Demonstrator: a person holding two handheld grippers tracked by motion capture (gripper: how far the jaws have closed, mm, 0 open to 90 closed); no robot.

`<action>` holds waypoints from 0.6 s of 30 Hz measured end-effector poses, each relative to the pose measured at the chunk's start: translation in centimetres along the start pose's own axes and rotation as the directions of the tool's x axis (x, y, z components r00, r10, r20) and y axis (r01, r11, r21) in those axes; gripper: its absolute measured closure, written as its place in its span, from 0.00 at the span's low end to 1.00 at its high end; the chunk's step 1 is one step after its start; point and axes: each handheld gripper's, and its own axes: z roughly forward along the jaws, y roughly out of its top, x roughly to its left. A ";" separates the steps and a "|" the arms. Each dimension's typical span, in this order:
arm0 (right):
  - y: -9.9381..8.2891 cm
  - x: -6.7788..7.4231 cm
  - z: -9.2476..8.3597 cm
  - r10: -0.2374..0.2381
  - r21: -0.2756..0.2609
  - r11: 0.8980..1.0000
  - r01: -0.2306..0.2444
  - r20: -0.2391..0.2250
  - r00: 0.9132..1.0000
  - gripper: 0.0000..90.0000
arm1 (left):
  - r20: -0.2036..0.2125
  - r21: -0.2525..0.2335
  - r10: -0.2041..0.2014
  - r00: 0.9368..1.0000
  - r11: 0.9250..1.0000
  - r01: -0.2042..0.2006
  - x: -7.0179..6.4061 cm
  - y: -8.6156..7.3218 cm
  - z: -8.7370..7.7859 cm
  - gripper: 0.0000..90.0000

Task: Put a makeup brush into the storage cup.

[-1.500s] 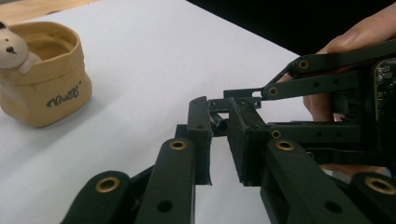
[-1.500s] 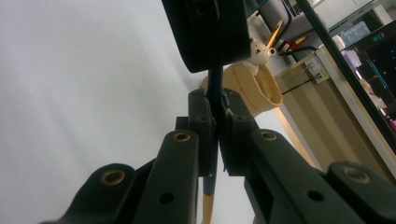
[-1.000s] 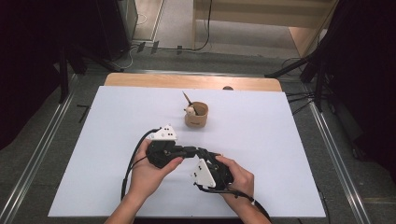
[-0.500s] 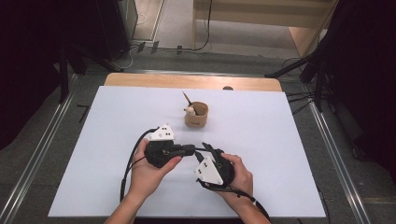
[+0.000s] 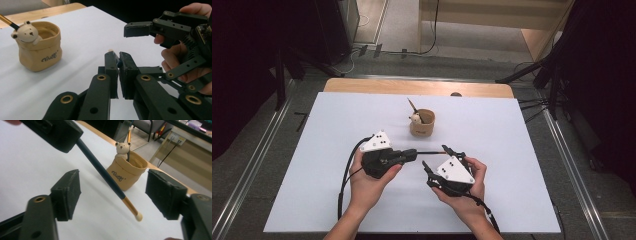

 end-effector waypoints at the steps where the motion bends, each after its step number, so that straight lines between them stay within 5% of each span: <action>1: 0.0 -0.2 0.0 0.024 -0.005 1.000 -0.024 -0.008 1.000 0.26 | 0.001 -0.008 -0.002 1.000 1.000 0.002 0.0 0.0 -0.1 0.96; 7: -0.1 -1.2 -0.3 0.185 -0.034 0.982 -0.188 -0.070 0.980 0.23 | -0.012 -0.068 -0.004 1.000 0.998 0.003 0.3 -0.2 -0.4 0.96; 11: -0.2 -1.7 -0.4 0.276 -0.042 0.959 -0.280 -0.085 0.957 0.20 | -0.010 -0.110 -0.008 1.000 0.994 0.007 0.5 -0.4 -0.6 0.96; 14: -0.4 -2.1 -0.5 0.348 -0.045 0.934 -0.354 -0.107 0.931 0.16 | -0.007 -0.139 -0.012 1.000 0.990 0.011 0.5 -0.5 -0.8 0.96; 18: -0.4 -2.2 -0.4 0.402 -0.029 0.913 -0.407 -0.111 0.909 0.11 | -0.011 -0.172 -0.006 1.000 0.985 0.004 0.5 -0.6 -0.9 0.96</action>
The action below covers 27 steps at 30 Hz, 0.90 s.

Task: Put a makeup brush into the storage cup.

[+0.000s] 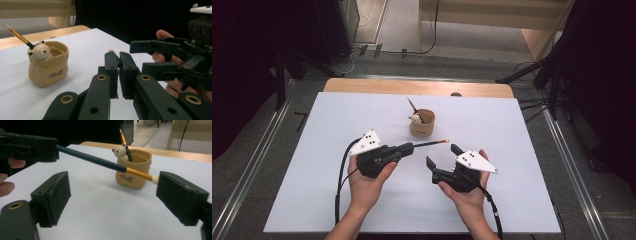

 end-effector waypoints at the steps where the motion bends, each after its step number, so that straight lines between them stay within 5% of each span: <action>1: 0.0 0.0 0.0 0.005 0.001 1.000 -0.005 0.008 1.000 0.08 | 0.004 -0.013 -0.001 1.000 1.000 0.001 0.0 -0.1 0.0 0.96; 4: -0.1 0.2 0.0 0.040 -0.001 0.999 -0.040 0.023 0.999 0.05 | 0.003 -0.031 0.001 1.000 1.000 -0.001 0.0 -0.2 0.0 0.96; 9: 0.0 -0.2 0.0 0.156 -0.004 0.988 -0.156 -0.017 0.988 0.04 | 0.010 -0.057 0.000 1.000 0.998 0.001 0.0 -0.4 0.0 0.96; 15: 0.3 -0.5 -0.1 0.293 -0.024 0.956 -0.294 -0.027 0.956 0.07 | 0.011 -0.082 -0.009 1.000 0.997 0.010 0.2 -0.6 -0.1 0.96; 24: 0.5 0.0 0.3 0.399 -0.025 0.916 -0.401 -0.059 0.915 0.13 | 0.021 -0.111 -0.017 1.000 0.994 0.020 0.4 -1.0 -0.1 0.96; 27: 0.7 0.1 0.5 0.461 -0.018 0.886 -0.463 -0.070 0.885 0.15 | 0.021 -0.116 -0.016 1.000 0.993 0.019 0.4 -1.2 -0.1 0.96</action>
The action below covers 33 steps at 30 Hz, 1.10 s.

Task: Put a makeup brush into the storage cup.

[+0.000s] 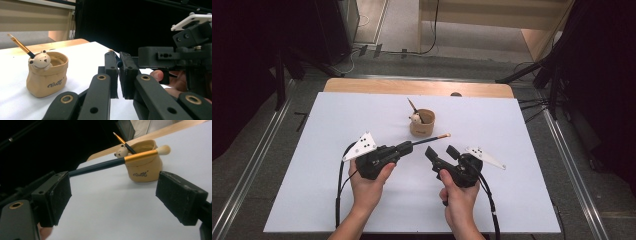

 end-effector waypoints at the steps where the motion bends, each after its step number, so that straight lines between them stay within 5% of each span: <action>1: 0.1 0.0 0.0 0.016 -0.002 1.000 -0.016 -0.009 1.000 0.15 | -0.001 0.000 0.003 1.000 1.000 -0.003 0.0 0.0 0.0 0.96; 9: 0.5 0.1 0.7 0.159 0.006 0.987 -0.159 -0.037 0.987 0.17 | 0.000 -0.005 0.007 1.000 1.000 -0.007 0.0 -0.4 0.2 0.96; 14: 0.8 -0.5 1.2 0.272 0.013 0.962 -0.271 -0.052 0.961 0.21 | 0.005 -0.004 0.011 1.000 1.000 -0.011 -0.2 -0.4 0.3 0.96; 30: 1.4 -1.7 2.4 0.398 0.031 0.917 -0.397 -0.063 0.915 0.42 | 0.015 -0.003 0.022 1.000 1.000 -0.022 -0.5 -0.4 0.5 0.96; 33: 1.5 -1.9 2.6 0.399 0.028 0.917 -0.398 -0.056 0.915 0.46 | 0.015 -0.002 0.024 1.000 1.000 -0.024 -0.5 -0.4 0.4 0.96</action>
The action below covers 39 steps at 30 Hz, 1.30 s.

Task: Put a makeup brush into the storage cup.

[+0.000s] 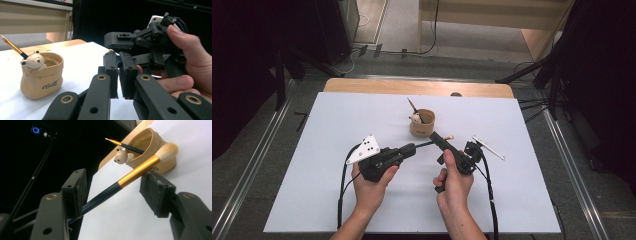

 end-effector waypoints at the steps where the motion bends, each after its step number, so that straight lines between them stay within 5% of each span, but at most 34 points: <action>1: 0.0 0.0 0.1 0.008 0.006 1.000 -0.008 0.001 1.000 0.48 | 0.001 0.001 -0.002 1.000 1.000 0.002 0.0 0.0 0.0 0.96; 7: 0.1 -0.4 0.2 0.034 0.003 0.999 -0.034 -0.006 0.999 0.64 | 0.002 0.005 0.004 1.000 1.000 -0.004 0.0 -0.1 0.0 0.96; 10: 0.1 -0.9 -0.1 0.048 -0.026 0.998 -0.051 -0.076 0.996 0.75 | 0.033 0.031 0.006 0.999 0.999 -0.007 0.2 -0.2 0.4 0.95; 11: 0.2 -1.1 -0.3 0.054 -0.037 0.998 -0.059 -0.120 0.991 0.91 | 0.029 0.027 0.022 0.999 0.999 -0.023 0.3 -0.3 0.5 0.88; 15: 0.5 -1.3 -0.4 -0.036 -0.068 0.997 0.024 -0.183 0.982 0.94 | -0.048 0.058 0.010 0.999 0.998 -0.008 0.0 -0.2 0.8 0.18; 18: 0.6 -1.0 -0.5 -0.126 -0.088 0.990 0.111 -0.183 0.975 0.94 | -0.036 0.065 0.024 0.999 0.998 -0.021 0.0 -0.2 0.2 0.00; 20: 0.6 -0.7 -0.5 -0.207 -0.107 0.976 0.191 -0.161 0.965 0.94 | -0.051 0.062 -0.002 0.999 0.998 0.006 0.3 -0.1 -0.2 0.00; 23: 0.7 -0.2 -0.6 -0.332 -0.125 0.940 0.317 -0.121 0.936 0.94 | -0.081 0.062 0.013 0.997 0.998 -0.008 0.8 -0.2 -1.1 0.00; 32: 0.7 0.3 -0.6 -0.524 -0.146 0.846 0.513 -0.050 0.850 0.94 | -0.161 0.089 0.069 0.985 0.995 -0.055 1.5 -0.6 -3.7 0.00; 34: 0.6 0.4 -0.5 -0.545 -0.147 0.832 0.535 -0.033 0.838 0.94 | -0.177 0.088 0.077 0.981 0.994 -0.063 1.6 -0.8 -4.2 0.00; 39: 0.8 0.3 -0.4 -0.570 -0.138 0.816 0.562 -0.021 0.822 0.94 | -0.191 0.087 0.069 0.979 0.995 -0.054 2.3 -1.3 -5.4 0.00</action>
